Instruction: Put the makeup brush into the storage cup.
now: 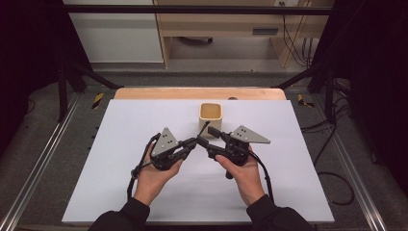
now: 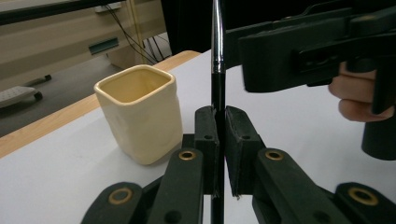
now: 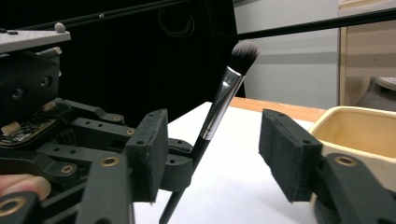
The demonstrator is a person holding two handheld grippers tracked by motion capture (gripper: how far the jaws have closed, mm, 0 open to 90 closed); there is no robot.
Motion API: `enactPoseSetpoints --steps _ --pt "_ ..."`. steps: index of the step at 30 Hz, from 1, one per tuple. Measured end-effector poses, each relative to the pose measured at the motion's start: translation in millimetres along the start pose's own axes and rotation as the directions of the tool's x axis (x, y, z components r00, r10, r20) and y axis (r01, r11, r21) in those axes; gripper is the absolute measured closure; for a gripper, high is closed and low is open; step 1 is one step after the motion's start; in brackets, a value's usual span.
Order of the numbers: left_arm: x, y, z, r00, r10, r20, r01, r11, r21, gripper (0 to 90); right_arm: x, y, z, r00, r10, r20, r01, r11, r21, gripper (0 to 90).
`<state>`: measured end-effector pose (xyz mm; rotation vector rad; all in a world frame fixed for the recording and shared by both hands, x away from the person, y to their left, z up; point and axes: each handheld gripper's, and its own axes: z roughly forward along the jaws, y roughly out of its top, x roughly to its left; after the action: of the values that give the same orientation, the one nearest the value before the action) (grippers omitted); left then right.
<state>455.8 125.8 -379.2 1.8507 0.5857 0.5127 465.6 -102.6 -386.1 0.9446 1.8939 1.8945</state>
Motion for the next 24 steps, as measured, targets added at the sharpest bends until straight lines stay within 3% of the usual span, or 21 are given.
enactPoseSetpoints --steps 4,15,24 --pt "-1.1 -0.1 0.7 1.0 0.006 0.005 -0.006 1.0 0.003 84.0 -0.1 -2.4 1.2 0.9997 0.02 -0.015 -0.02 1.0 -0.014 48.9" --pt "-1.3 -0.5 3.8 0.9996 -0.023 0.019 0.023 0.9997 -0.011 84.0 -3.5 -4.2 4.8 0.9982 0.052 -0.029 -0.054 0.997 -0.054 61.3" --pt "-2.6 0.7 5.3 0.9991 -0.031 0.03 0.031 0.9993 -0.018 84.0 -4.9 -4.1 4.3 0.9975 0.063 -0.032 -0.065 0.996 -0.059 64.5"
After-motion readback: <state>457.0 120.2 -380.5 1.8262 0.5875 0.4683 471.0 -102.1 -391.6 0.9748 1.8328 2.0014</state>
